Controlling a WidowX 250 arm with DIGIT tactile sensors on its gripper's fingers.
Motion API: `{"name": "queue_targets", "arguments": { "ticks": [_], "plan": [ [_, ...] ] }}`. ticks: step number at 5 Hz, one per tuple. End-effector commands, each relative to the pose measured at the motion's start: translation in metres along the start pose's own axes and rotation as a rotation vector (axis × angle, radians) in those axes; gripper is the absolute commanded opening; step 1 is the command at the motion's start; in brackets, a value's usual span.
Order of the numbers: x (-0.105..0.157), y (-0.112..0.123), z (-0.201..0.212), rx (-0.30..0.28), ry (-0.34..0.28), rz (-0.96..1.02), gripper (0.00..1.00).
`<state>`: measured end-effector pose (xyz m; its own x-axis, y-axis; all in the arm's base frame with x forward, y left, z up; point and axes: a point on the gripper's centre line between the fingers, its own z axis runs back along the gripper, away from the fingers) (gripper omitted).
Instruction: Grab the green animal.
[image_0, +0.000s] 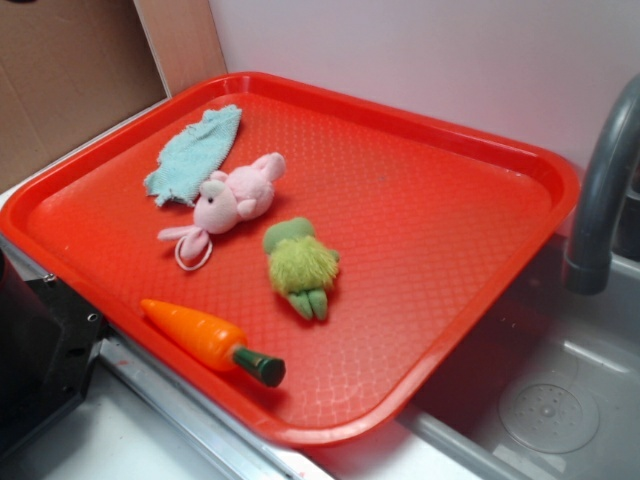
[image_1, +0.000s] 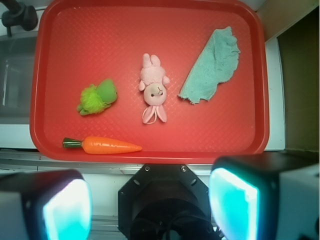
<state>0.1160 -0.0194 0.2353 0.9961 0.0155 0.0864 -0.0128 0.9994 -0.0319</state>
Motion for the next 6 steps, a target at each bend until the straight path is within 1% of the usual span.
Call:
{"name": "queue_targets", "arguments": {
  "ticks": [1,2,3,4,5,6],
  "plan": [
    [0.000,0.000,0.000,0.000,0.000,0.000,1.00],
    [0.007,-0.001,-0.005,0.016,-0.008,0.232,1.00],
    [0.015,-0.010,-0.017,0.001,-0.086,0.480,1.00],
    [0.024,-0.025,-0.035,0.011,-0.112,0.730,1.00],
    [0.035,-0.037,-0.059,-0.002,-0.170,0.979,1.00],
    [0.044,-0.043,-0.079,0.003,-0.169,1.062,1.00]
  ]
}}
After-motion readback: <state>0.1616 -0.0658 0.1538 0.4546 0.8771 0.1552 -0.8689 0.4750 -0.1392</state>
